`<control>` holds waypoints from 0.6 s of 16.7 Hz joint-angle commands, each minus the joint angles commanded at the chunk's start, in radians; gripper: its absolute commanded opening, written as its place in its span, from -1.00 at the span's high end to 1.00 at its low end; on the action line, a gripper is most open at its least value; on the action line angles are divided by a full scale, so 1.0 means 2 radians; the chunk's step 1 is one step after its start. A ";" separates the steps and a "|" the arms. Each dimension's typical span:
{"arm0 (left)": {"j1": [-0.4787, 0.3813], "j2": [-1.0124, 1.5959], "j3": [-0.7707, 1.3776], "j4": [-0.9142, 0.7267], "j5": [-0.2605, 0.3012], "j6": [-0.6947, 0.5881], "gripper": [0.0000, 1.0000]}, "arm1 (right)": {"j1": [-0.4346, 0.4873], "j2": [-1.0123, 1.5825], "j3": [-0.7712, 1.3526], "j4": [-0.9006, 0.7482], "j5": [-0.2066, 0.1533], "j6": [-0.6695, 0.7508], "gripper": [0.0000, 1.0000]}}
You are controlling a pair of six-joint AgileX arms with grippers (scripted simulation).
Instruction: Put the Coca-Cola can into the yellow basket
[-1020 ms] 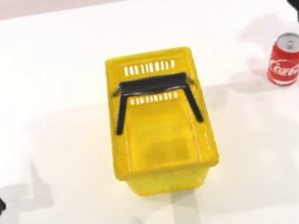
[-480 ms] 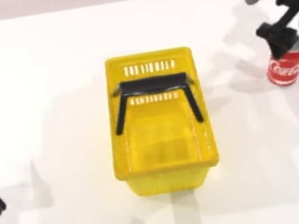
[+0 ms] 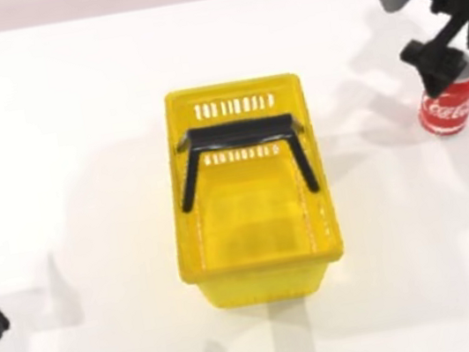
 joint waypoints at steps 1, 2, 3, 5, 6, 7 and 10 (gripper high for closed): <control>0.000 0.000 0.000 0.000 0.000 0.000 -1.00 | 0.001 0.000 -0.012 0.012 0.000 0.000 -1.00; 0.000 0.000 0.000 0.000 0.000 0.000 -1.00 | 0.001 0.001 -0.026 0.027 0.000 0.000 -1.00; 0.000 0.000 0.000 0.000 0.000 0.000 -1.00 | 0.001 0.002 -0.041 0.044 0.000 0.001 -1.00; 0.000 0.000 0.000 0.000 0.000 0.000 -1.00 | 0.001 0.004 -0.069 0.074 0.000 0.001 -1.00; 0.000 0.000 0.000 0.000 0.000 0.000 -1.00 | 0.002 0.005 -0.077 0.082 0.000 0.001 -1.00; 0.000 0.000 0.000 0.000 0.000 0.000 -1.00 | 0.002 0.005 -0.080 0.085 0.000 0.001 -1.00; 0.000 0.000 0.000 0.000 0.000 0.000 -1.00 | 0.002 0.005 -0.080 0.085 0.000 0.001 -1.00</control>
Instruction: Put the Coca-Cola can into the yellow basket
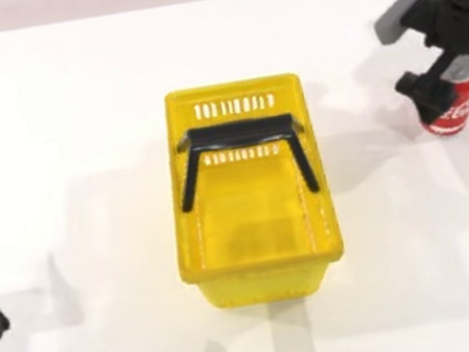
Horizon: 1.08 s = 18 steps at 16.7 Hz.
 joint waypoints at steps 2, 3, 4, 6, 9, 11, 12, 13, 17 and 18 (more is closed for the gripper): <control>0.000 0.000 0.000 0.000 0.000 0.000 -1.00 | 0.000 0.000 0.000 0.000 0.000 0.000 -0.70; 0.000 0.000 0.000 0.000 0.000 0.000 -1.00 | 0.000 0.000 0.000 0.000 0.000 0.000 -0.55; 0.000 0.000 0.000 0.000 0.000 0.000 -1.00 | 0.000 0.000 0.000 0.000 0.000 0.000 -0.40; 0.000 0.000 0.000 0.000 0.000 0.000 -1.00 | 0.000 0.000 0.000 0.000 0.000 0.000 -0.10; 0.000 0.000 0.000 0.000 0.000 0.000 -1.00 | 0.000 0.000 0.000 0.000 0.000 0.000 0.36; 0.000 0.000 0.000 0.000 0.000 0.000 -1.00 | 0.000 0.000 0.000 0.000 0.000 0.000 0.66; 0.000 0.000 0.000 0.000 0.000 0.000 -1.00 | 0.000 0.000 0.000 0.000 0.000 0.000 0.81; 0.000 0.000 0.000 0.000 0.000 0.000 -1.00 | 0.000 0.000 0.000 0.000 0.000 0.000 0.96; 0.000 0.000 0.000 0.000 0.000 0.000 -1.00 | 0.000 0.000 0.000 0.000 0.000 0.000 1.00; 0.000 0.000 0.000 0.000 0.000 0.000 -1.00 | 0.000 0.000 0.000 0.000 0.000 0.000 1.00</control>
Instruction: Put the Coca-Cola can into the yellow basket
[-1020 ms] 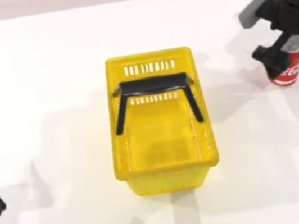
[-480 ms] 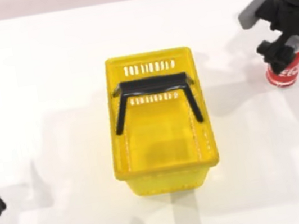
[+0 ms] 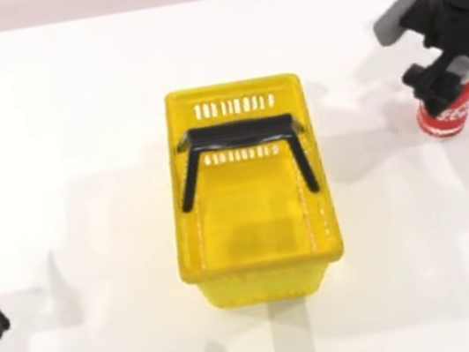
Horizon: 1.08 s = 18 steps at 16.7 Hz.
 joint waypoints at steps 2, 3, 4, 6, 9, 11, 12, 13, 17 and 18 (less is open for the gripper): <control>0.000 0.000 0.000 0.000 0.000 0.000 -1.00 | 0.000 0.000 0.000 0.000 0.000 0.000 1.00; 0.000 0.000 0.000 0.000 0.000 0.000 -1.00 | 0.000 0.000 0.000 0.000 0.000 0.000 1.00; 0.000 0.000 0.000 0.000 0.000 0.000 -1.00 | -0.001 -0.001 0.000 0.000 0.000 0.001 1.00; 0.000 0.000 0.000 0.000 0.000 0.000 -1.00 | -0.001 -0.001 -0.002 0.005 -0.003 0.002 1.00; 0.000 0.000 0.000 0.000 0.000 0.000 -1.00 | 0.006 -0.006 -0.017 0.052 -0.034 0.016 1.00; 0.000 0.000 0.000 0.000 0.000 0.000 -1.00 | 0.013 -0.011 -0.036 0.109 -0.069 0.034 1.00; 0.000 0.000 0.000 0.000 0.000 0.000 -1.00 | 0.016 -0.015 -0.047 0.146 -0.090 0.045 1.00; 0.000 0.000 0.000 0.000 0.000 0.000 -1.00 | 0.020 -0.018 -0.060 0.188 -0.113 0.058 1.00; 0.000 0.000 0.000 0.000 0.000 0.000 -1.00 | 0.038 -0.038 -0.125 0.388 -0.221 0.121 1.00; 0.000 0.000 0.000 0.000 0.000 0.000 -1.00 | 0.043 -0.044 -0.144 0.444 -0.250 0.138 1.00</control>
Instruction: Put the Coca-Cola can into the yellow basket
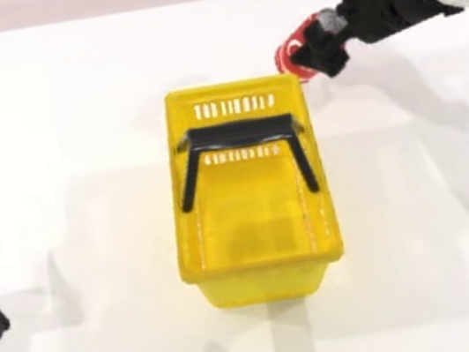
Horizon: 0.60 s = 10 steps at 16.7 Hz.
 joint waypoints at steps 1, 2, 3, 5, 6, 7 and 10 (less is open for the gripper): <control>0.000 0.000 0.000 0.000 0.000 0.000 -1.00 | 0.005 -0.007 -0.020 0.056 -0.029 0.018 1.00; 0.000 0.000 0.000 0.000 0.000 0.000 -1.00 | 0.009 -0.014 -0.039 0.112 -0.059 0.036 1.00; 0.000 0.000 0.000 0.000 0.000 0.000 -1.00 | 0.014 -0.021 -0.060 0.166 -0.088 0.054 1.00; 0.000 0.000 0.000 0.000 0.000 0.000 -1.00 | 0.023 -0.039 -0.099 0.271 -0.144 0.088 1.00; 0.000 0.000 0.000 0.000 0.000 0.000 -1.00 | 0.027 -0.048 -0.117 0.320 -0.171 0.104 1.00; 0.000 0.000 0.000 0.000 0.000 0.000 -1.00 | 0.031 -0.058 -0.134 0.366 -0.196 0.118 1.00; 0.000 0.000 0.000 0.000 0.000 0.000 -1.00 | 0.041 -0.087 -0.177 0.473 -0.260 0.153 1.00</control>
